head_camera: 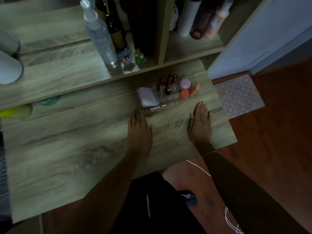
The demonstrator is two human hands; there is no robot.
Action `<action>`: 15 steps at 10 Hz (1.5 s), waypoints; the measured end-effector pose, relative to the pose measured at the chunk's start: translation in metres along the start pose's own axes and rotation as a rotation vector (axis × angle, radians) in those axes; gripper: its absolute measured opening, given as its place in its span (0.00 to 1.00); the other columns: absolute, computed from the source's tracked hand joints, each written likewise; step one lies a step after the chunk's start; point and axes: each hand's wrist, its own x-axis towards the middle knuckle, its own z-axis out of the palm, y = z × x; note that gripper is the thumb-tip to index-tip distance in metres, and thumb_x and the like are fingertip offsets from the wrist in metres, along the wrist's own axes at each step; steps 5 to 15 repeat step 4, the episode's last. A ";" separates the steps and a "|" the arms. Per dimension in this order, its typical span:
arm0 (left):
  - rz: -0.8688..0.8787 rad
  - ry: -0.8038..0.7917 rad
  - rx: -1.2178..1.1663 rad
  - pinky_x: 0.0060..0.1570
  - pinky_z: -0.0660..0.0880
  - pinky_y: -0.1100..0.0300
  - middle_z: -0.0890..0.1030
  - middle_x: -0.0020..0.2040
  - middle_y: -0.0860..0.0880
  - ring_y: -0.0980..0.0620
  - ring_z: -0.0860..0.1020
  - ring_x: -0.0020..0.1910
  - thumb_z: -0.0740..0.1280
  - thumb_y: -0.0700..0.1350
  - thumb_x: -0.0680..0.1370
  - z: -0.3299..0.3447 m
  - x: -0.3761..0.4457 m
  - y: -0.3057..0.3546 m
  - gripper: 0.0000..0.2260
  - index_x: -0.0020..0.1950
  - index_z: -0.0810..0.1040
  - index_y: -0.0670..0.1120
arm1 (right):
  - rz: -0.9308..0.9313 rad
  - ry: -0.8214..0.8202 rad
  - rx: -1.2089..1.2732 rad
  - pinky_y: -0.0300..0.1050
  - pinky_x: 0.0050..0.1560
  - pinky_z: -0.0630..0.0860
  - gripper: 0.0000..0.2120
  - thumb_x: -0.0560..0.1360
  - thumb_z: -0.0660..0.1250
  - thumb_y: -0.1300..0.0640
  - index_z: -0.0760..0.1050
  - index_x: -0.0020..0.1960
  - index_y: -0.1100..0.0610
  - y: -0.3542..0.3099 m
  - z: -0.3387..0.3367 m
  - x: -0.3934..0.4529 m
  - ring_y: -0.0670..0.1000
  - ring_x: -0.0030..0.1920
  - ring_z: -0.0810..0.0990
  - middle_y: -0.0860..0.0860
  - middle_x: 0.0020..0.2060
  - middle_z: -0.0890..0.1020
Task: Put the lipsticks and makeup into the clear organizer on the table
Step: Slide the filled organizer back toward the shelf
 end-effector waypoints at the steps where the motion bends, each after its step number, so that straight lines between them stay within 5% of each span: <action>1: 0.013 -0.036 0.004 0.74 0.45 0.48 0.53 0.77 0.37 0.42 0.50 0.76 0.49 0.51 0.81 0.000 -0.008 -0.003 0.27 0.75 0.48 0.37 | 0.009 0.010 -0.004 0.58 0.76 0.52 0.25 0.82 0.53 0.55 0.55 0.75 0.66 -0.006 0.001 -0.011 0.61 0.76 0.58 0.64 0.75 0.61; 4: 0.227 -0.063 0.046 0.75 0.47 0.47 0.52 0.77 0.37 0.41 0.49 0.77 0.51 0.48 0.82 -0.030 -0.034 0.012 0.26 0.75 0.49 0.36 | 0.072 -0.007 0.057 0.56 0.77 0.48 0.27 0.83 0.48 0.49 0.50 0.77 0.63 -0.040 -0.021 -0.046 0.57 0.77 0.50 0.60 0.77 0.55; 15: 0.227 -0.063 0.046 0.75 0.47 0.47 0.52 0.77 0.37 0.41 0.49 0.77 0.51 0.48 0.82 -0.030 -0.034 0.012 0.26 0.75 0.49 0.36 | 0.072 -0.007 0.057 0.56 0.77 0.48 0.27 0.83 0.48 0.49 0.50 0.77 0.63 -0.040 -0.021 -0.046 0.57 0.77 0.50 0.60 0.77 0.55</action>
